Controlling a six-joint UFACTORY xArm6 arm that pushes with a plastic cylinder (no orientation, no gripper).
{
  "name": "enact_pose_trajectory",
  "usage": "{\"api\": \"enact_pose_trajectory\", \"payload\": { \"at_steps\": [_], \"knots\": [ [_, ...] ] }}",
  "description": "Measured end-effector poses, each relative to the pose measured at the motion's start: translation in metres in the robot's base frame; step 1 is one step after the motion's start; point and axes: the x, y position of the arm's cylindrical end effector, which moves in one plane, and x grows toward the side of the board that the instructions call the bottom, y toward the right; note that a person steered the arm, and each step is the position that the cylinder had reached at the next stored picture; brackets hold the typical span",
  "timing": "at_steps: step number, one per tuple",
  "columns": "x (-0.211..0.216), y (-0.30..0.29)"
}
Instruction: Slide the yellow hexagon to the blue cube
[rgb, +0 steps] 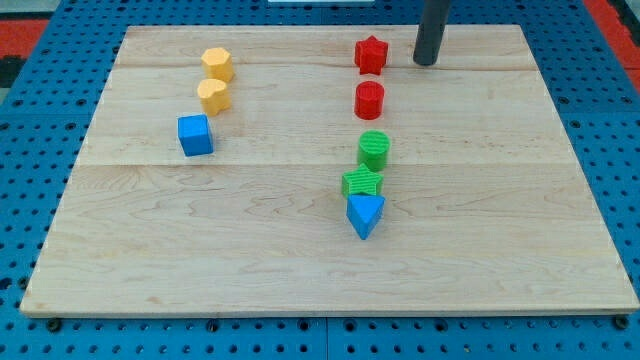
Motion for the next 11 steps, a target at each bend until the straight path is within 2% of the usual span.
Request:
{"api": "enact_pose_trajectory", "payload": {
  "at_steps": [1,2,3,4,7,8,9,10,11],
  "knots": [
    [-0.05,-0.036],
    [-0.051,-0.047],
    [-0.049,-0.106],
    [-0.048,-0.193],
    [0.067,-0.337],
    [0.106,-0.362],
    [0.159,-0.353],
    [0.173,-0.359],
    [0.152,-0.363]
  ]
}}
